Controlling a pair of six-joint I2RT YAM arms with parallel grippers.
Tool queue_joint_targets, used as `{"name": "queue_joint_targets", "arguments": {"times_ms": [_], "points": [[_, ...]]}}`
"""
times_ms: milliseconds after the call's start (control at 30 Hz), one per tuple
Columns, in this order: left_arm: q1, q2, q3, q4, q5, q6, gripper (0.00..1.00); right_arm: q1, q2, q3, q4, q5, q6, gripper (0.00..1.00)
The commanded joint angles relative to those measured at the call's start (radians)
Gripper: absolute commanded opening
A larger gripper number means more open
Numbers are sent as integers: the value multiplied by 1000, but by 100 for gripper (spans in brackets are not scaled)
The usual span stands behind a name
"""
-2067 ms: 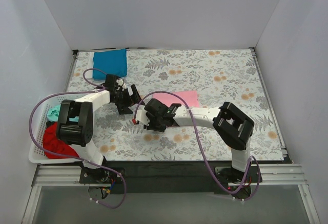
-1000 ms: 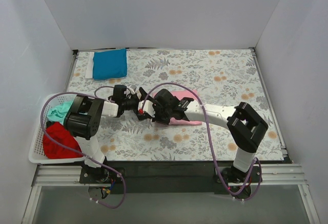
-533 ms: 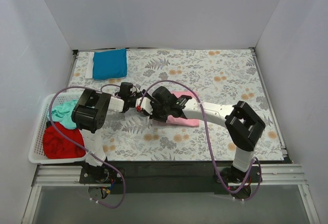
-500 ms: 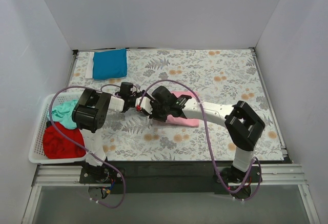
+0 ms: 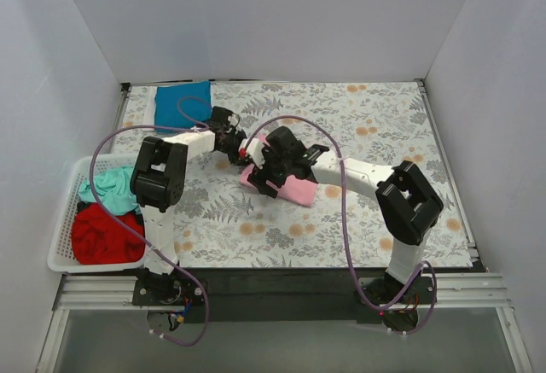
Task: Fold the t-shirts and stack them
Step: Neatly place the folded tshirt to the corner
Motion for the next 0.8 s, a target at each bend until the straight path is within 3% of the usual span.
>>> {"name": "queue_joint_targets", "arguments": {"times_ms": [0,33,167,400,600,767], "points": [[13,46,159,-262,-245,341,0,-101,-109,-21,6,-41,59,86],[14,60,242,-280,-267,387,0,-118,-126,-46,0,-45,59,98],[43,117,443,-318,-397,589,0,-194,-213,-92,-40,-35,22,98],[89,215,761,-321,-497,741,0,-259,-263,-175,-55,8,13,98],[111,232,887,-288,-535,815,0,-268,-274,-202,-55,2,14,98],[139,197,879,-237,-572,857,0,-270,-266,-204,-55,-4,17,98]]}}
